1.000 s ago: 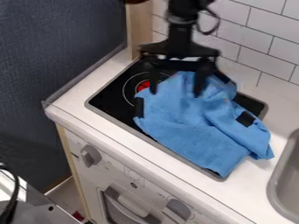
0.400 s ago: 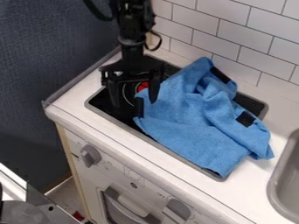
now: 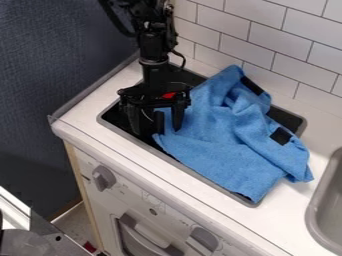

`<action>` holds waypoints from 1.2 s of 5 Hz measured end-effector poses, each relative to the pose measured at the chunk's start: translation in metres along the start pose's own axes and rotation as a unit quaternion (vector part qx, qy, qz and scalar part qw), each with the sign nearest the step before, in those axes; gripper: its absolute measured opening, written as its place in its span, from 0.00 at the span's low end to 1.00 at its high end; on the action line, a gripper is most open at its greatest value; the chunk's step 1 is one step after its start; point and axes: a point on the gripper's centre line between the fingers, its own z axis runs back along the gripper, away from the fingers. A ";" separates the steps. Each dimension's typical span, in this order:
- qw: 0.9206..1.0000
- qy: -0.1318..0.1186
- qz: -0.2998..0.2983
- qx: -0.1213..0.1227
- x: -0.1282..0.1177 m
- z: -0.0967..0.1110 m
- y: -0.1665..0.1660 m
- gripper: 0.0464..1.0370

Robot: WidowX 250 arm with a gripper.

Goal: Moved the cloth from right side of the machine to the left side of the machine

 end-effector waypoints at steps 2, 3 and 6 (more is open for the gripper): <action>1.000 0.013 0.019 0.018 0.007 -0.006 0.000 0.62; 1.000 0.013 0.019 0.020 0.007 -0.007 0.001 0.32; 0.998 0.036 -0.016 0.055 0.008 0.003 0.032 0.01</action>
